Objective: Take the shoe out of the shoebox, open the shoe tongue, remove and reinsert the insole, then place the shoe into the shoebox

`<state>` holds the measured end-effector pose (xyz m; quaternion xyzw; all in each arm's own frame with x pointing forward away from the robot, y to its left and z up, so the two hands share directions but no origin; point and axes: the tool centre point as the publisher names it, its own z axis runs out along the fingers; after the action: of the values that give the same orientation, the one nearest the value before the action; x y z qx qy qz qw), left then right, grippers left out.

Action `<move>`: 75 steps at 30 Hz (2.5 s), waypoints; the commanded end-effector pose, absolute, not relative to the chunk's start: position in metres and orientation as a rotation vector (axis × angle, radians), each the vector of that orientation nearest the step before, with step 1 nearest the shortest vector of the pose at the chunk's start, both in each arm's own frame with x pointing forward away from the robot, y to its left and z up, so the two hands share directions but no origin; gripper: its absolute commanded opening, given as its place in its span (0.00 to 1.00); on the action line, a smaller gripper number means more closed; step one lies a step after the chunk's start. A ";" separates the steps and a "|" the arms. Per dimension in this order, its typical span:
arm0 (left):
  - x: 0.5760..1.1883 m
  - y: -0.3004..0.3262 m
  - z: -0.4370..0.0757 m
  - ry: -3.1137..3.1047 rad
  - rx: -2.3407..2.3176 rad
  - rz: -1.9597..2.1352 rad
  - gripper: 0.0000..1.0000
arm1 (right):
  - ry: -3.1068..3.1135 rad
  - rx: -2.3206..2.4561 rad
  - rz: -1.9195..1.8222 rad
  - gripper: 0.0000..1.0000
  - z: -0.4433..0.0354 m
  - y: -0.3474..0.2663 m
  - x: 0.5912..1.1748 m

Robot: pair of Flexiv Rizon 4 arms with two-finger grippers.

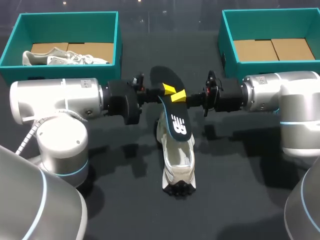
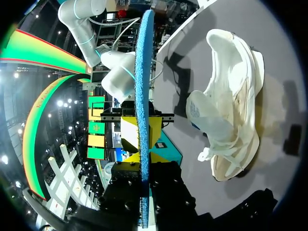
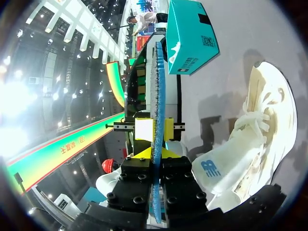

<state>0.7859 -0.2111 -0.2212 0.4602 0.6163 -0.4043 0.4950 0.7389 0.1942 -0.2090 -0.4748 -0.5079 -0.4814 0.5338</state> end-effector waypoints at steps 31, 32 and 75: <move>0.776 -0.180 -0.217 1.487 1.114 -0.955 0.00 | -1.246 -1.110 -1.067 1.00 -0.210 0.156 0.730; 0.776 -0.179 -0.217 1.486 1.114 -0.956 0.00 | -1.246 -1.110 -1.067 1.00 -0.210 0.156 0.730; 0.695 -0.168 -0.198 1.568 1.199 -1.133 0.00 | -1.984 -0.703 -0.955 1.00 -0.209 0.111 0.725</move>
<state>0.7122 -0.1669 -0.2033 0.4838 0.6149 -0.4547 0.4254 0.7239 0.1156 -0.2146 -0.2994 -0.7564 -0.4002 0.4220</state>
